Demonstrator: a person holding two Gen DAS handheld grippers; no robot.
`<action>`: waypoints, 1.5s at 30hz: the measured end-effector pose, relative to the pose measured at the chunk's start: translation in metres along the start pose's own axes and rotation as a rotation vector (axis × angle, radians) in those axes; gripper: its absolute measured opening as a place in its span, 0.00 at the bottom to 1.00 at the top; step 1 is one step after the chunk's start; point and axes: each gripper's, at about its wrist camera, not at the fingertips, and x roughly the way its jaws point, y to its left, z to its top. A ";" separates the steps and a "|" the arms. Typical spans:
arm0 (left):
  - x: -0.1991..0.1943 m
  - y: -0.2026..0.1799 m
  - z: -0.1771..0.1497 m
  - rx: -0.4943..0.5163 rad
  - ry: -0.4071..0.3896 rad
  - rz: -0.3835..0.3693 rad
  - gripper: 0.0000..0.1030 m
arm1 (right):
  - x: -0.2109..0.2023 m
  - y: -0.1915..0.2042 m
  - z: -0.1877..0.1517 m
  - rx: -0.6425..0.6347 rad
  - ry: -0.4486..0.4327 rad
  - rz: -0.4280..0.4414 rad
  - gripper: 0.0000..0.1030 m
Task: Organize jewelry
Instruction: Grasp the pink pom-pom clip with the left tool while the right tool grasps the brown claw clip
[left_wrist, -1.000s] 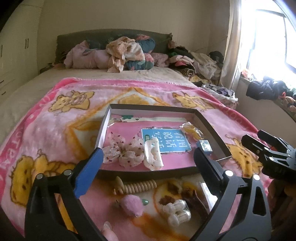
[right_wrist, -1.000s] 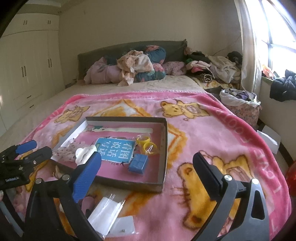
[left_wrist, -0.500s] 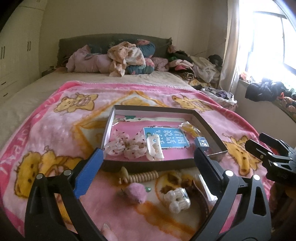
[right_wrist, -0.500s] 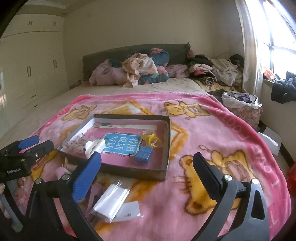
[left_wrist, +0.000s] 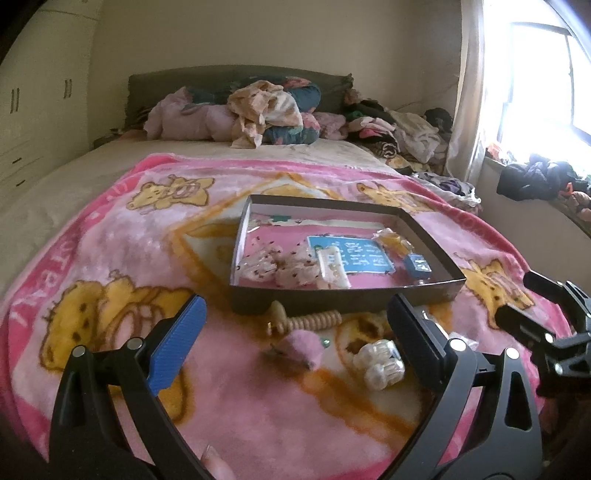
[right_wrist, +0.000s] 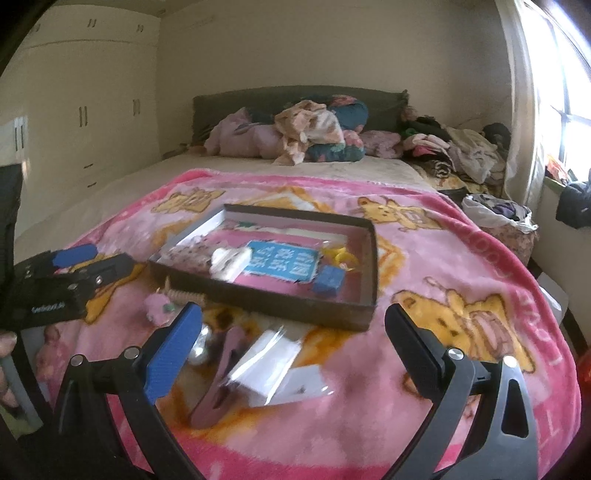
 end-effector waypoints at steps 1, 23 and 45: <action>-0.001 0.002 -0.002 0.000 0.000 0.005 0.87 | 0.001 0.003 -0.001 -0.004 0.004 0.004 0.94; -0.002 0.021 -0.022 -0.010 0.019 0.050 0.87 | 0.011 0.059 -0.043 -0.027 0.086 0.065 0.93; 0.024 0.016 -0.034 0.022 0.064 0.009 0.77 | 0.053 0.060 -0.066 0.072 0.228 0.088 0.44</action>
